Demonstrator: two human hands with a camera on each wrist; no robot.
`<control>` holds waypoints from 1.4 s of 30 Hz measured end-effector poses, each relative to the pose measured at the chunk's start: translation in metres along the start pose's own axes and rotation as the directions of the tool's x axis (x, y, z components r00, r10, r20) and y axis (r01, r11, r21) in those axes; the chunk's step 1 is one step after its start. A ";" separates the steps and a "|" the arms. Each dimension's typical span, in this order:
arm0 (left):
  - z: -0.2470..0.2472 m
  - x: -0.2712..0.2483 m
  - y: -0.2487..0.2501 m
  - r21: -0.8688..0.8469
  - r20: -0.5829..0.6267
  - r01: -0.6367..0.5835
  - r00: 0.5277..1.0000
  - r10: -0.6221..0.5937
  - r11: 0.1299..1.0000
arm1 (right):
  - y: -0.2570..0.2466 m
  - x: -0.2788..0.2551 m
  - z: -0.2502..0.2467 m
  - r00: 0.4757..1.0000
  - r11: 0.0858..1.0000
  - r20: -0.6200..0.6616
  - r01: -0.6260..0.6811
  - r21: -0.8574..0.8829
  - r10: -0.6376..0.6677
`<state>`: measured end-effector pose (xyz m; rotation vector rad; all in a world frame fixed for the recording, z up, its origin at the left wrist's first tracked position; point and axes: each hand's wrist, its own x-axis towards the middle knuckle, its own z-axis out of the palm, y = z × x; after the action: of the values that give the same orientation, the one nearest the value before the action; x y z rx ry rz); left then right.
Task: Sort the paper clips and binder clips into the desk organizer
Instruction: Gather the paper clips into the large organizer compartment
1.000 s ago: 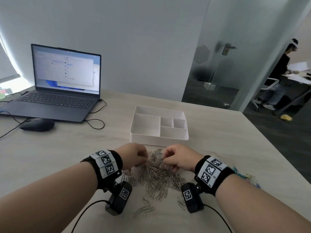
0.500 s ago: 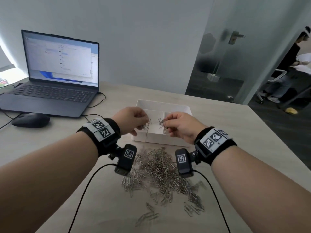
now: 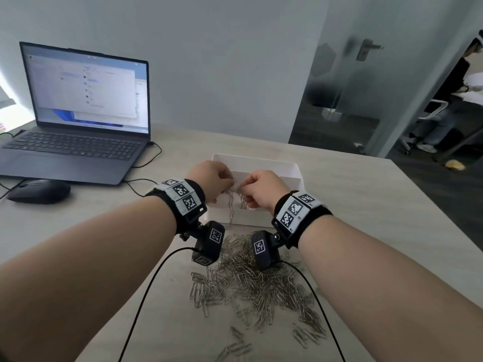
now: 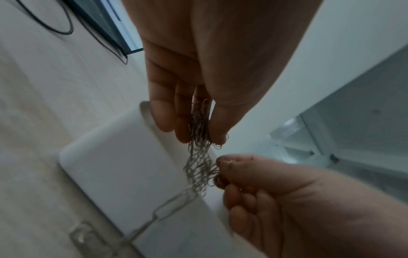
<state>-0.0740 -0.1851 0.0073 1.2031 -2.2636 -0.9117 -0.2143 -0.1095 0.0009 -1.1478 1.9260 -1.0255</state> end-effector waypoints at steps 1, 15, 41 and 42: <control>0.000 0.000 0.000 0.082 0.019 -0.024 1.000 0.023 0.996 | -0.001 -0.001 0.000 1.000 1.000 0.006 0.007 -0.023 -0.007; 0.002 -0.038 -0.003 0.394 0.165 -0.179 0.979 0.123 0.902 | 0.021 -0.050 -0.038 0.979 0.991 -0.153 0.133 -0.011 -0.133; 0.008 -0.085 0.014 0.318 0.242 -0.139 0.968 0.062 0.938 | 0.113 -0.108 -0.108 0.970 0.871 -0.105 -0.243 -0.427 0.219; 0.008 -0.090 0.011 0.385 0.296 -0.142 0.955 0.024 0.912 | 0.112 -0.109 -0.104 0.971 0.833 -0.067 -0.233 -0.502 0.231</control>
<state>-0.0371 -0.1025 0.0042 1.1829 -2.8178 -0.6341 -0.3008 0.0534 -0.0316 -1.1376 2.3496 -0.3892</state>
